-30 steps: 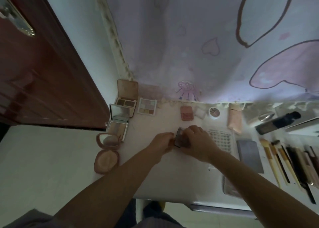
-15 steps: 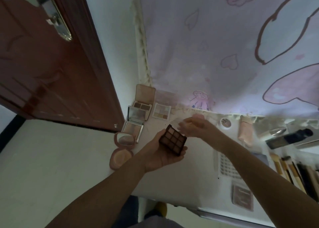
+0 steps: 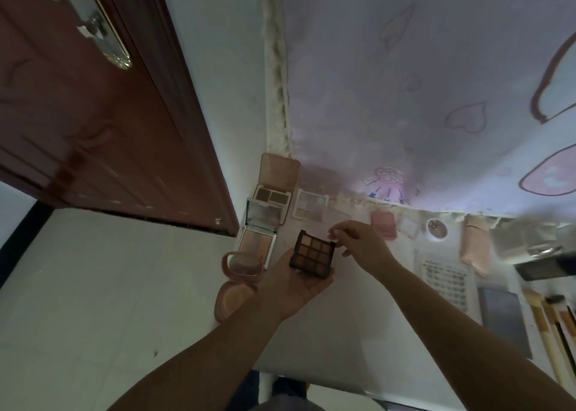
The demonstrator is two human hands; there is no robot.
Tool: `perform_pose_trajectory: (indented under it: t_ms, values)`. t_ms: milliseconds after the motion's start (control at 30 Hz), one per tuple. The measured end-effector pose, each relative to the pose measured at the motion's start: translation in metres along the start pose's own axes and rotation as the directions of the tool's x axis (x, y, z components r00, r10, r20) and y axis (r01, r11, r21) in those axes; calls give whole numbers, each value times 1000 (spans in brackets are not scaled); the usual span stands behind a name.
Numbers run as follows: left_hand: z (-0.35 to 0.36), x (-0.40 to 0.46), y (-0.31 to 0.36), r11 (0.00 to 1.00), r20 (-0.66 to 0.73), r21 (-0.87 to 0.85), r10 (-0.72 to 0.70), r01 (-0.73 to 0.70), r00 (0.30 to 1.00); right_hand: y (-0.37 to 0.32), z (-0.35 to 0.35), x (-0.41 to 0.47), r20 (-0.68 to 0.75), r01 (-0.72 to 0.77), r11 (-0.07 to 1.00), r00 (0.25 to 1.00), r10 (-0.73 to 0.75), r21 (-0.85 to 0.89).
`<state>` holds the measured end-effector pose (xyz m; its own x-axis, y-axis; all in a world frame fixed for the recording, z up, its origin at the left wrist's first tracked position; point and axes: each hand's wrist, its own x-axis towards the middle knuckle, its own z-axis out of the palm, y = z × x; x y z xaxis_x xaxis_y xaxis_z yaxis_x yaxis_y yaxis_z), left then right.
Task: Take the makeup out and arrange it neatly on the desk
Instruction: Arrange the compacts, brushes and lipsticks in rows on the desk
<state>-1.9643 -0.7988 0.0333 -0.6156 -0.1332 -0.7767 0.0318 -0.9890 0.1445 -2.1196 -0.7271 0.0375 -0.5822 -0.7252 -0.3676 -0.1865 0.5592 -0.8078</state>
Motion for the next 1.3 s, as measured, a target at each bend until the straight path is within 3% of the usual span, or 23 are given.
perform_pose_trajectory:
  t_ms: [133,467,700,767,833,967,1033,1200,1300]
  values:
    - [-7,7,7,995,-178,-75,45,-59,983,-1,19,22,-39,-10,997,999,7,-73]
    - [15,1,11,997,-318,0,78,-83,945,-1,33,37,-25,55,931,997,-69,-362]
    - [33,-3,-16,994,-355,112,46,-7,934,7,-4,20,-90,72,955,991,-102,-289]
    - [44,5,-31,985,-319,173,46,10,947,20,-36,21,-80,142,848,974,-211,-511]
    - [63,17,-43,969,-272,245,58,11,961,34,-67,29,77,210,667,972,-223,-715]
    - [99,54,-46,918,-227,390,164,-64,960,53,-97,31,239,249,472,968,-81,-845]
    - [110,72,-41,899,-224,428,209,-97,952,57,-96,33,241,260,411,966,-96,-874]
    - [118,83,-37,875,-216,476,216,-90,952,54,-89,36,226,300,463,951,-210,-834]
    - [103,64,-36,925,-137,377,111,-52,984,41,-86,12,169,319,675,945,-279,-666]
